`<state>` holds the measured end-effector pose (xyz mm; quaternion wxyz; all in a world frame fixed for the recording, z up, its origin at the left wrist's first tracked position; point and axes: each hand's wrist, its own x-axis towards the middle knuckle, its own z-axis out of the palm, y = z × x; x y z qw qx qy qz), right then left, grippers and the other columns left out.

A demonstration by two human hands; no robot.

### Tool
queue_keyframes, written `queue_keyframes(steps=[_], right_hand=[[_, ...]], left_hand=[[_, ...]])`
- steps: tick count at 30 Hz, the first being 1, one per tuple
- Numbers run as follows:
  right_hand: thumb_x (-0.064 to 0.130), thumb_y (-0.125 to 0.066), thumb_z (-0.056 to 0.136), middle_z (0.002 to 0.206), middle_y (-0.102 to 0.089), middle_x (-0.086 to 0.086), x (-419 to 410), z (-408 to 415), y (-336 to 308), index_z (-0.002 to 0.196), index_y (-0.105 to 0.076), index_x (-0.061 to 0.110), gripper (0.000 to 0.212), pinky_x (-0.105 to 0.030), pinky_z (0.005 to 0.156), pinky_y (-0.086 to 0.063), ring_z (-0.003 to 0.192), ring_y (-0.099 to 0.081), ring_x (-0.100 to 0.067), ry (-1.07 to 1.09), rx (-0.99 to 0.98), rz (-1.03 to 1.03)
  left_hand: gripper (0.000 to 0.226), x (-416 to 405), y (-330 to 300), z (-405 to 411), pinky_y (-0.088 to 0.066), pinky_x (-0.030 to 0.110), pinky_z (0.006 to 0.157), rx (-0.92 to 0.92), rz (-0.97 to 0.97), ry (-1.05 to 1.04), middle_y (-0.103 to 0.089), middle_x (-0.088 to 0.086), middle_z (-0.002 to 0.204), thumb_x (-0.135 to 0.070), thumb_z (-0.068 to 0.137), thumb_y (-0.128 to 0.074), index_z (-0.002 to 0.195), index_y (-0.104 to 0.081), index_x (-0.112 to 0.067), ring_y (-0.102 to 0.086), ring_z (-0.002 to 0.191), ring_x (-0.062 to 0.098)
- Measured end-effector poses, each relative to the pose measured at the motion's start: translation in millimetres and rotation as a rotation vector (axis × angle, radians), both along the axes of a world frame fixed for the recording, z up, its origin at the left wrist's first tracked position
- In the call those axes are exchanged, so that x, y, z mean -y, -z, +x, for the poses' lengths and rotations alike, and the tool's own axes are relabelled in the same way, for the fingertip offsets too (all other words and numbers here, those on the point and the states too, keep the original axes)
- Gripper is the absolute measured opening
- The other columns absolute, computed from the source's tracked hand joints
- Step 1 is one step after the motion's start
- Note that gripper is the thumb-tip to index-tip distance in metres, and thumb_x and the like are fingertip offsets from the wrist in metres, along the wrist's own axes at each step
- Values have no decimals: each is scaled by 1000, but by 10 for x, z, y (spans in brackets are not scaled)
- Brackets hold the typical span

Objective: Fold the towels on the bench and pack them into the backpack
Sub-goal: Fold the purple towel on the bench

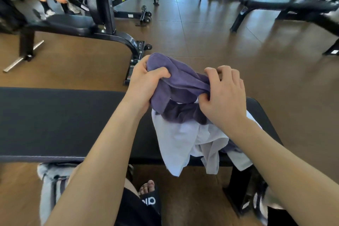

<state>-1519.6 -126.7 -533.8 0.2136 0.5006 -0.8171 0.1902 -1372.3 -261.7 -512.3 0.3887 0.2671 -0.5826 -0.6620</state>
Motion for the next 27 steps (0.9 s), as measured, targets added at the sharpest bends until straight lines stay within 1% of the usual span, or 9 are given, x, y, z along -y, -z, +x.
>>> queue_keyframes(steps=[4, 7, 11, 13, 16, 18, 21, 23, 27], right_hand=[[26, -64, 77, 104, -39, -9, 121, 112, 117, 119, -49, 13, 47, -33, 59, -37, 81, -40, -28, -60, 156, -2], [24, -65, 79, 100, -36, -5, 246, 178, 169, 117, -47, 15, 43, -31, 55, -35, 67, -41, -28, -128, 250, 42], [6, -54, 86, 102, -43, -9, 428, 190, 82, 117, -50, 12, 32, -37, 60, -40, 70, -44, -31, -174, 321, -3], [5, -51, 87, 103, -45, -11, 556, 175, -38, 115, -53, 12, 28, -37, 64, -39, 73, -47, -34, -177, 301, -33], [6, -50, 88, 107, -47, -14, 802, 210, -275, 117, -53, 12, 30, -37, 68, -36, 76, -45, -33, -189, 250, -23], [4, -50, 86, 110, -47, -15, 976, 284, -441, 118, -53, 12, 33, -39, 69, -38, 79, -47, -35, -217, 237, -21], [7, -57, 82, 115, -50, -15, 1211, 447, -623, 119, -54, 13, 38, -43, 77, -45, 93, -55, -40, -261, 217, -27], [8, -60, 79, 116, -53, -13, 1348, 567, -653, 116, -56, 13, 37, -40, 76, -43, 100, -55, -38, -279, 185, 7], [8, -62, 78, 110, -57, -13, 1521, 817, -625, 111, -55, 12, 34, -35, 70, -36, 101, -53, -36, -303, 137, 92]], left_hand=[[28, 75, 37, 90, -54, 26, 72, 23, -63, -117, -69, 5, 92, -5, 79, -68, 107, -64, -6, -67, 86, 14], [17, 129, 81, 161, -53, 23, 73, 96, -142, -186, -71, 4, 94, -4, 89, -67, 105, -66, -7, -67, 86, 11], [16, 262, 107, 364, -54, 22, 77, 222, -234, -274, -75, 4, 98, -14, 88, -74, 103, -70, -8, -68, 86, 7], [17, 391, 66, 573, -54, 22, 77, 281, -278, -316, -76, -2, 96, -21, 86, -78, 99, -71, -14, -69, 86, 5], [30, 615, -96, 957, -54, 22, 72, 391, -401, -387, -74, -5, 88, -36, 82, -82, 95, -69, -11, -67, 79, 6], [41, 750, -235, 1260, -50, 21, 65, 597, -642, -355, -69, -4, 81, -49, 79, -80, 90, -64, -12, -63, 73, 9], [52, 908, -361, 1703, -39, 35, 59, 1072, -1004, -305, -55, -3, 69, -64, 77, -72, 79, -49, -18, -52, 67, 23], [44, 1056, -382, 1961, -37, 38, 61, 1171, -1009, -390, -54, 2, 72, -55, 87, -67, 79, -47, -16, -52, 72, 31], [28, 1316, -343, 2378, -43, 44, 68, 1158, -778, -604, -65, 18, 89, -32, 98, -51, 83, -54, -9, -57, 87, 42]])
